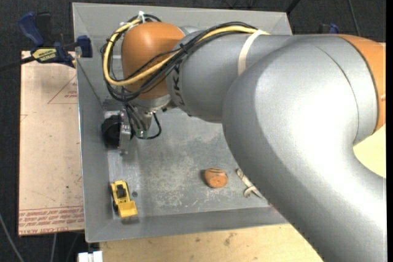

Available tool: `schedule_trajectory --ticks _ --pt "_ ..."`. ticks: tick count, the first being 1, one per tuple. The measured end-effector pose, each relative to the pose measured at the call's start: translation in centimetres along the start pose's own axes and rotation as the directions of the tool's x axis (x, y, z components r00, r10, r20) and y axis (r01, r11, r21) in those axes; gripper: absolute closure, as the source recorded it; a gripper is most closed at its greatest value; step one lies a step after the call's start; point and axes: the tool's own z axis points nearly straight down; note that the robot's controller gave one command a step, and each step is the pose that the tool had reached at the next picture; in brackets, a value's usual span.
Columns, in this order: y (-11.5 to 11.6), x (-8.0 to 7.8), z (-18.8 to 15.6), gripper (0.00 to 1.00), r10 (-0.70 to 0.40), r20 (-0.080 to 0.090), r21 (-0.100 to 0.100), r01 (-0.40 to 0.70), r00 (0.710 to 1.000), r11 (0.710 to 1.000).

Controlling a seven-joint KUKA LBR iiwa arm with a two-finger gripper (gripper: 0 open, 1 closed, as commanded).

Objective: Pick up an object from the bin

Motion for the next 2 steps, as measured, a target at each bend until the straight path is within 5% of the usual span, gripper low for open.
schedule_trajectory --ticks 2 --pt "-0.1 0.3 -2.3 1.0 0.002 -0.012 0.005 -0.002 1.0 1.0"
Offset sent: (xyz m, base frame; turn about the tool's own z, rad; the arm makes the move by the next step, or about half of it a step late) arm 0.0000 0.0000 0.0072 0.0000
